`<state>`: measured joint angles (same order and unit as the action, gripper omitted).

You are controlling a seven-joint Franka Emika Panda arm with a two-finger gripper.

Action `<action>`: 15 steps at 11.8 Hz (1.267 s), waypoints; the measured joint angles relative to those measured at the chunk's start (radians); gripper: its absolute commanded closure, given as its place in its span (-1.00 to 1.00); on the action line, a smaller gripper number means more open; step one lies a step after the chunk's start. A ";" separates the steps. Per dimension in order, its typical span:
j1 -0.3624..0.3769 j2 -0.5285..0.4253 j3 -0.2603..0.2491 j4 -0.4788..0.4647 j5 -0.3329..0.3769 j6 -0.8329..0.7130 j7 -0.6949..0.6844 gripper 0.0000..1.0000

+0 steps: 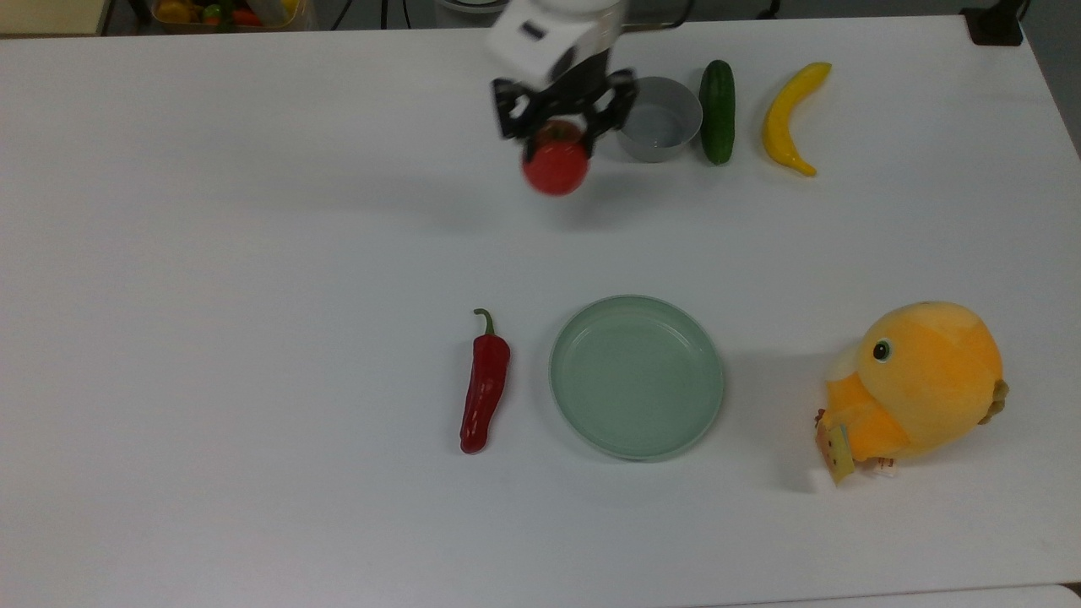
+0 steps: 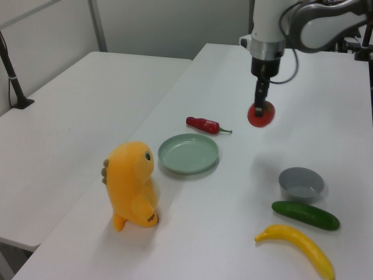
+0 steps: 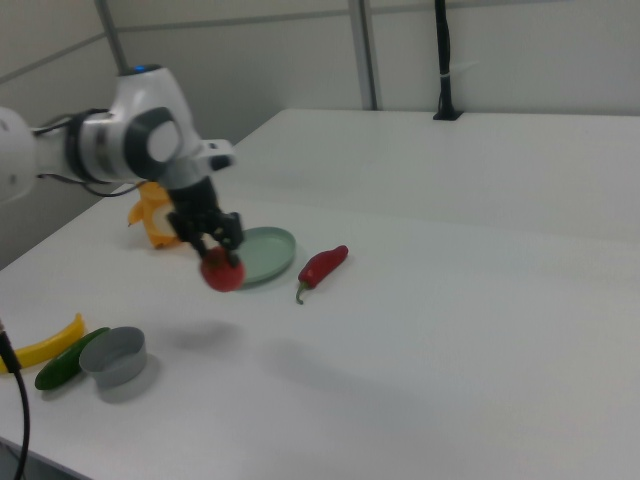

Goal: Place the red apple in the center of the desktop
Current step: 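Lift the apple out of the bowl and carry it toward the table center, then lower the apple onto the table and open the gripper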

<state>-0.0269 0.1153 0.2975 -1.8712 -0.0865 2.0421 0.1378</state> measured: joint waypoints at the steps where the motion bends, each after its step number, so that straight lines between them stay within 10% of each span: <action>1: -0.008 0.031 -0.049 0.010 -0.001 0.039 0.000 0.33; 7: -0.038 0.207 -0.196 0.020 -0.075 0.216 0.000 0.31; 8: -0.037 0.214 -0.196 0.021 -0.080 0.216 0.000 -0.13; 9: -0.037 0.215 -0.196 0.021 -0.080 0.216 0.000 -0.99; 15: -0.045 0.215 -0.201 0.022 -0.080 0.216 0.003 -1.00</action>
<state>-0.0717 0.3303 0.0961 -1.8494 -0.1668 2.2584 0.1408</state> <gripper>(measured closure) 0.000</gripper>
